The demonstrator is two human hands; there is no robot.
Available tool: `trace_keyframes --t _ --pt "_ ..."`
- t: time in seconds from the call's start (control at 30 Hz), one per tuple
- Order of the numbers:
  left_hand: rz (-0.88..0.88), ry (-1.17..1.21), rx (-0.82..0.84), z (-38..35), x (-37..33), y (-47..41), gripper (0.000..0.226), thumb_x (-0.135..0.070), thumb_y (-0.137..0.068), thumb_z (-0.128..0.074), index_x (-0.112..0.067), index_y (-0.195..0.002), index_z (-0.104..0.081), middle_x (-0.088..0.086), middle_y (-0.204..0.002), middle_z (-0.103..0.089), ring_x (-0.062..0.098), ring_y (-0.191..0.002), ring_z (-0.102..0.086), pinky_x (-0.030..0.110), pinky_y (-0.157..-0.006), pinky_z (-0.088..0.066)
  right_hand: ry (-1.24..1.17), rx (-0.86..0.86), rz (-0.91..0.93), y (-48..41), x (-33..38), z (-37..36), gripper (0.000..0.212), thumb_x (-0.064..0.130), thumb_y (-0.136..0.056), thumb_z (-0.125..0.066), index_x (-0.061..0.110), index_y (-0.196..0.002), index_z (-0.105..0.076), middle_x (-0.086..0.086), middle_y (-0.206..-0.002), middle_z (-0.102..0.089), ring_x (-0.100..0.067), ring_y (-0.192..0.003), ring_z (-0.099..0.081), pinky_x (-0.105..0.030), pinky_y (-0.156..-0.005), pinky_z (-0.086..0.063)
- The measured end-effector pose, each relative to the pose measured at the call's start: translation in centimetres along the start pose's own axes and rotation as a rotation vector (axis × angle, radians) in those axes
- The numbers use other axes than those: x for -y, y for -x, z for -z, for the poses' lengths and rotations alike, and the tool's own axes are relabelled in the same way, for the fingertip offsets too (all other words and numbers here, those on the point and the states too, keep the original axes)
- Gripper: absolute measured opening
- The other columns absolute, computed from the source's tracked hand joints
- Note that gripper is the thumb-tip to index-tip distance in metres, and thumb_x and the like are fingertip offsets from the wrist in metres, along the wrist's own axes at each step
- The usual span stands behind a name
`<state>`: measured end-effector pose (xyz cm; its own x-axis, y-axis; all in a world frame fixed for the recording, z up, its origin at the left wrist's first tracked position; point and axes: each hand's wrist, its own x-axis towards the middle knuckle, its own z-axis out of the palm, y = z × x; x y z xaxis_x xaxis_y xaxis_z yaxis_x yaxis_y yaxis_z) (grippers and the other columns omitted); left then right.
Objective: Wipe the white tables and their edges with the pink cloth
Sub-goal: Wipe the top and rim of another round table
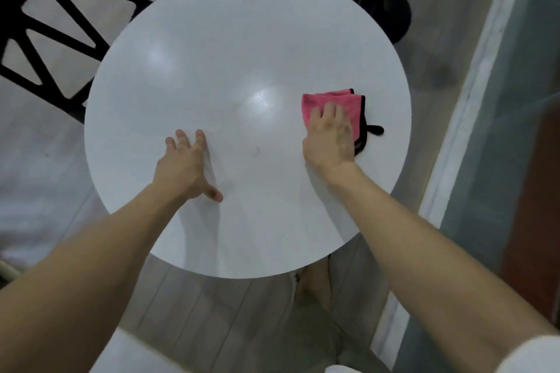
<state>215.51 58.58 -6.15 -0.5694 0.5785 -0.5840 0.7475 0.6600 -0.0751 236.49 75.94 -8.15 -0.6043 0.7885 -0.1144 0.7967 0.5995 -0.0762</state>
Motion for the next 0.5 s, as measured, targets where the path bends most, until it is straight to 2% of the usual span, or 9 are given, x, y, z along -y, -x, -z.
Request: trace_keyframes --t 0.07,0.13,0.17,0.23,0.33,0.4,0.5 --pt "0.000 -0.005 -0.004 0.0 0.1 0.0 0.176 -0.066 -0.042 -0.104 -0.021 -0.171 0.007 0.022 -0.178 0.004 0.046 -0.165 -0.003 0.063 -0.123 -0.039 -0.041 0.021 -0.002 -0.7 0.8 1.8 0.028 0.008 -0.098 -0.059 0.006 -0.126 -0.060 -0.018 -0.119 -0.065 -0.034 -0.110 -0.064 -0.040 -0.086 -0.052" --pt "-0.002 -0.002 -0.005 0.0 0.1 0.0 0.175 -0.066 -0.042 -0.104 -0.022 -0.171 0.007 0.023 -0.178 0.005 0.047 -0.164 -0.003 0.063 -0.123 -0.038 -0.254 0.054 -0.046 -0.9 -0.2 3.6 0.025 0.021 -0.103 -0.059 0.010 -0.123 -0.069 -0.014 -0.112 -0.073 -0.033 -0.103 -0.069 -0.037 -0.082 -0.053" --pt "-0.002 0.004 -0.006 -0.1 0.1 0.0 0.175 -0.066 -0.041 -0.104 -0.022 -0.170 0.006 0.023 -0.178 0.004 0.047 -0.164 -0.003 0.064 -0.122 -0.039 -0.393 0.067 -0.099 -0.9 -1.1 4.8 0.027 0.024 -0.100 -0.061 0.012 -0.121 -0.072 -0.012 -0.111 -0.075 -0.031 -0.102 -0.071 -0.035 -0.082 -0.053" --pt "-0.006 0.015 -0.011 -0.1 0.2 -0.1 0.175 -0.066 -0.040 -0.105 -0.023 -0.169 0.005 0.023 -0.177 0.003 0.048 -0.163 -0.005 0.065 -0.119 -0.041 -0.579 0.057 -0.194 -1.4 -3.2 7.0 0.038 0.016 -0.092 -0.062 0.015 -0.129 -0.073 -0.007 -0.118 -0.076 -0.025 -0.108 -0.071 -0.030 -0.088 -0.054" --pt "-0.010 0.013 -0.012 -0.2 0.2 0.0 0.175 -0.067 -0.040 -0.104 -0.023 -0.169 0.006 0.022 -0.177 0.003 0.048 -0.163 -0.006 0.064 -0.118 -0.043 -0.448 0.038 -0.210 -2.0 -5.3 8.2 0.057 0.000 -0.094 -0.058 0.010 -0.150 -0.057 -0.012 -0.139 -0.066 -0.030 -0.126 -0.064 -0.036 -0.101 -0.052" --pt "-0.009 0.004 -0.016 -0.2 0.2 0.0 0.175 -0.067 -0.041 -0.103 -0.024 -0.170 0.006 0.021 -0.177 0.003 0.047 -0.163 -0.007 0.064 -0.118 -0.044 -0.324 -0.050 -0.189 -2.0 -5.5 7.6 0.059 -0.008 -0.095 -0.053 0.005 -0.152 -0.051 -0.017 -0.146 -0.058 -0.036 -0.133 -0.056 -0.043 -0.105 -0.050" --pt "-0.006 0.009 -0.019 -0.3 0.3 0.0 0.174 -0.069 -0.040 -0.103 -0.024 -0.169 0.005 0.020 -0.177 0.002 0.047 -0.163 -0.008 0.064 -0.117 -0.044 -0.344 -0.253 -0.074 -1.4 -4.7 4.8 0.046 0.005 -0.106 -0.051 0.001 -0.152 -0.053 -0.018 -0.156 -0.054 -0.037 -0.149 -0.046 -0.048 -0.119 -0.045"
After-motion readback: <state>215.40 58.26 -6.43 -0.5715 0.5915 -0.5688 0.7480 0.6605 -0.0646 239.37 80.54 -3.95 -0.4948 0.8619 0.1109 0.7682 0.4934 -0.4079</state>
